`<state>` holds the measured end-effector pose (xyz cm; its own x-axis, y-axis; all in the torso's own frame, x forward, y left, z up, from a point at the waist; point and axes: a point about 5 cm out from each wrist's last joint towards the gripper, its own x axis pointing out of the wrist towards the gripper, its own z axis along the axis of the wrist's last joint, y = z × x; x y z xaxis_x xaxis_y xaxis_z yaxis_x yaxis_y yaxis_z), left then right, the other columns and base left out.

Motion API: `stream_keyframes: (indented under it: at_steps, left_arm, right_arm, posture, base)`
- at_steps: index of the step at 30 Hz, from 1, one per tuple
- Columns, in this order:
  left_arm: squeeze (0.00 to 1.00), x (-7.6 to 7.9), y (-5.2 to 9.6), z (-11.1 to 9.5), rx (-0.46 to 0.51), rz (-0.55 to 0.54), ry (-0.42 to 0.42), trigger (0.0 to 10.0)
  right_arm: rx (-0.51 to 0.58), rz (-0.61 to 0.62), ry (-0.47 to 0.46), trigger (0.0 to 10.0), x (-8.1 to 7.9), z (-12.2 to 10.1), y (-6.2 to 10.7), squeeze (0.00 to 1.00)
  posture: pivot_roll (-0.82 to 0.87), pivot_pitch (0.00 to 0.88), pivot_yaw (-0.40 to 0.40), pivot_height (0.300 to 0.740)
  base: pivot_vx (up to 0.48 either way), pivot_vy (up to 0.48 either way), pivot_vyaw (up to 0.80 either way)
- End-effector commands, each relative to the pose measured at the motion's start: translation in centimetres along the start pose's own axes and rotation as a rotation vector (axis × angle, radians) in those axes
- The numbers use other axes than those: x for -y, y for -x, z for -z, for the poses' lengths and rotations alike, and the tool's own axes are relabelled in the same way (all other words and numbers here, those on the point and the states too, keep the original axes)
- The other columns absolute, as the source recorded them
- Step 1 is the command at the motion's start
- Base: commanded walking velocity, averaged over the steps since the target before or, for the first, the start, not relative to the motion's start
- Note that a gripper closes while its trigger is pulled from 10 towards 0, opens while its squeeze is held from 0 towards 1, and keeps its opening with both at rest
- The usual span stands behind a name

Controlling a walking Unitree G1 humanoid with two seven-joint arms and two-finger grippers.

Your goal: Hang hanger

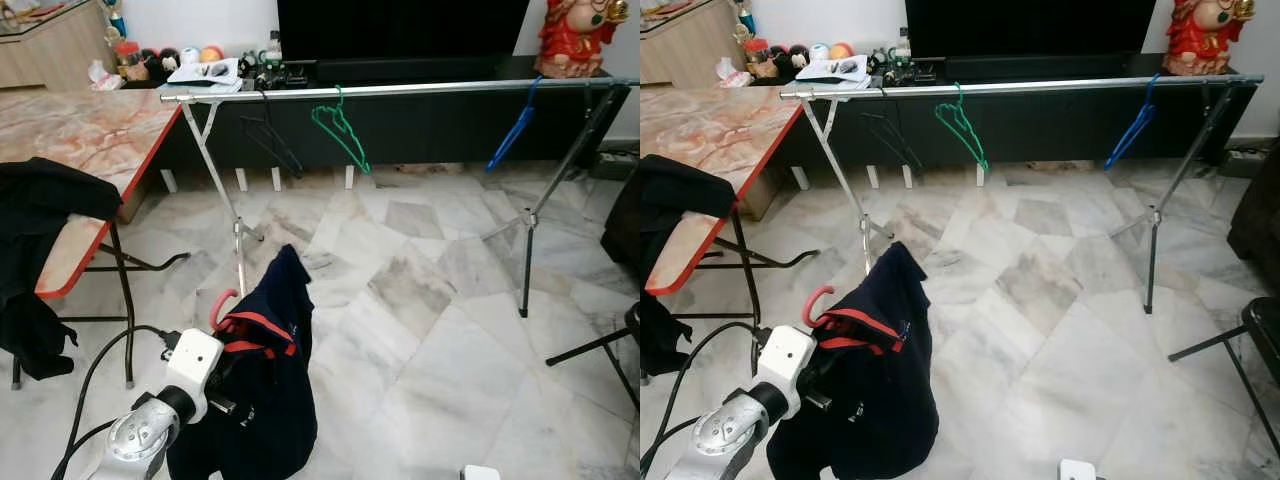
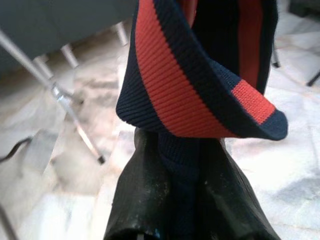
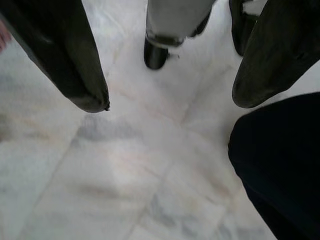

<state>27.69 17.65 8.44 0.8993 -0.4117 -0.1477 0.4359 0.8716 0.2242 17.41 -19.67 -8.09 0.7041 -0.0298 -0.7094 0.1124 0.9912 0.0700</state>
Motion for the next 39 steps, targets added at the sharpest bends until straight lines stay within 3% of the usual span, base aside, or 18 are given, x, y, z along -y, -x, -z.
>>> stream_keyframes:
  at_steps: [1,7,13,22,33,34,35,39]
  left_arm:
    - [0.00,-0.1,-0.7,-1.1,0.043,0.044,-0.054,10.0]
    - [0.00,0.8,-2.1,-1.9,0.064,0.112,-0.057,10.0]
    - [0.00,2.1,-3.0,-2.2,0.077,0.166,-0.044,10.0]
    - [0.00,2.7,-3.4,-2.3,0.076,0.196,-0.031,10.0]
    - [0.00,2.7,-3.5,-2.3,0.070,0.187,-0.037,10.0]
    - [0.00,2.7,-3.5,-2.3,0.069,0.187,-0.034,10.0]
    - [0.00,2.7,-3.5,-2.3,0.068,0.187,-0.033,10.0]
    - [0.00,2.9,-3.5,-2.2,0.066,0.191,-0.033,10.0]
  right_arm:
    - [0.023,-0.019,-0.010,10.0,-0.3,0.1,0.1,0.00]
    - [0.090,-0.057,0.018,10.0,-0.5,-0.6,0.2,0.00]
    - [0.116,-0.080,-0.016,10.0,-0.6,-0.7,0.2,0.00]
    - [0.128,-0.094,0.021,10.0,-0.6,-0.8,0.3,0.00]
    - [0.187,0.008,0.000,10.0,0.0,-1.1,0.5,0.00]
    - [0.428,-0.027,0.021,10.0,-2.2,-7.7,-0.8,0.00]
    - [0.580,-0.053,0.031,10.0,-3.7,-12.0,-1.0,0.00]
    - [0.625,-0.051,0.058,10.0,-3.9,-12.7,-0.8,0.00]
  posture:
    - [0.08,0.064,0.048,0.740]
    - [0.07,0.066,0.048,0.740]
    - [0.07,0.066,0.046,0.740]
    - [0.06,0.062,0.045,0.740]
    - [0.07,0.046,0.042,0.740]
    - [0.06,0.039,0.043,0.740]
    - [0.06,0.039,0.043,0.740]
    - [0.06,0.032,0.043,0.740]
  base:
    - [0.000,0.000,0.00]
    - [0.000,0.000,0.00]
    - [0.000,0.000,0.00]
    - [0.000,0.000,0.00]
    - [0.000,0.000,0.00]
    - [0.000,0.000,0.00]
    - [0.000,0.000,0.00]
    - [0.000,0.000,0.00]
